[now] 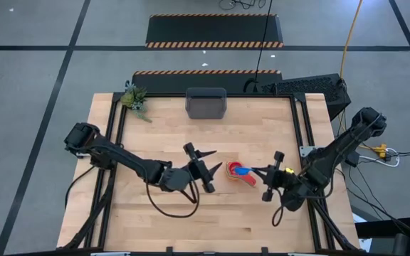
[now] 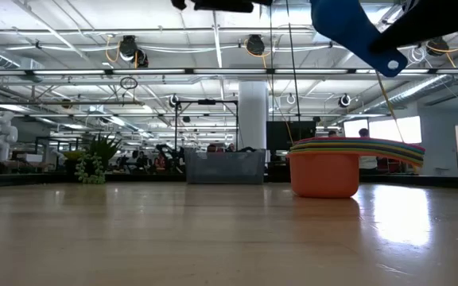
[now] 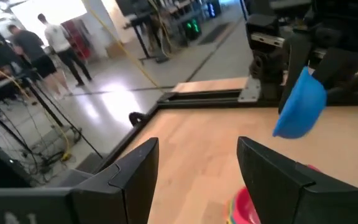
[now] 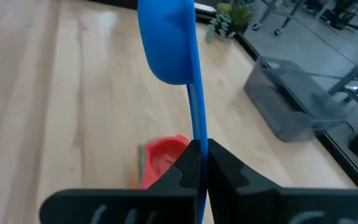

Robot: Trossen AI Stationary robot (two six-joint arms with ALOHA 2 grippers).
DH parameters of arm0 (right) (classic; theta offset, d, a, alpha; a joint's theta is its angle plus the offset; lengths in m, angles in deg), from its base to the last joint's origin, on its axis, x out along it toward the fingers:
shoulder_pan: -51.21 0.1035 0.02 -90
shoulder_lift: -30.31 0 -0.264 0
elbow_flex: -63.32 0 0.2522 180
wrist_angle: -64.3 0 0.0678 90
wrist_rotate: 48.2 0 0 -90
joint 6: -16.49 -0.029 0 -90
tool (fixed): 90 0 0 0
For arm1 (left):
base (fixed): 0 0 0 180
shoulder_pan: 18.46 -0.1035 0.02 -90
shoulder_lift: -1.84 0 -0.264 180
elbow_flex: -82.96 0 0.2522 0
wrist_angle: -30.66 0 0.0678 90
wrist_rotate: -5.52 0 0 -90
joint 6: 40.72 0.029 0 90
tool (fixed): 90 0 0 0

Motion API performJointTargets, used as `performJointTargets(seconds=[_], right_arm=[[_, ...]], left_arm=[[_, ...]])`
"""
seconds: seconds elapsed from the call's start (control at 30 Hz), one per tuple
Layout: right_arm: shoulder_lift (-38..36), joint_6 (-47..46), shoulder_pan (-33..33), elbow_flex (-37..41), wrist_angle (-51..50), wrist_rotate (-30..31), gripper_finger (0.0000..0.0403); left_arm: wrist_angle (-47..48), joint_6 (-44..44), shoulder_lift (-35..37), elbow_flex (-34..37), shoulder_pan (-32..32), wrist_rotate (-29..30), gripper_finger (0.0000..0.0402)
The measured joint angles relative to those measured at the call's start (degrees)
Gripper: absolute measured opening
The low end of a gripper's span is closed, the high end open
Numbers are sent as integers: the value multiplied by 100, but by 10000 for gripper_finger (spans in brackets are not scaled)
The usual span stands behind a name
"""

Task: Nest measuring cups in basket
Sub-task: Stack the blue measuring cup on top of the red measuring cup

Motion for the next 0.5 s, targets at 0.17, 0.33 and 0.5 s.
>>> performJointTargets(seconds=[0.17,0.33,0.5], right_arm=[[36,87,30,0,145,-308,0],[41,-67,-47,0,146,-870,0],[107,-240,-189,0,229,-1228,0]], left_arm=[[419,-169,0,-312,140,-223,220],[397,12,0,-323,246,-231,221],[397,-24,-6,-323,193,-649,220]])
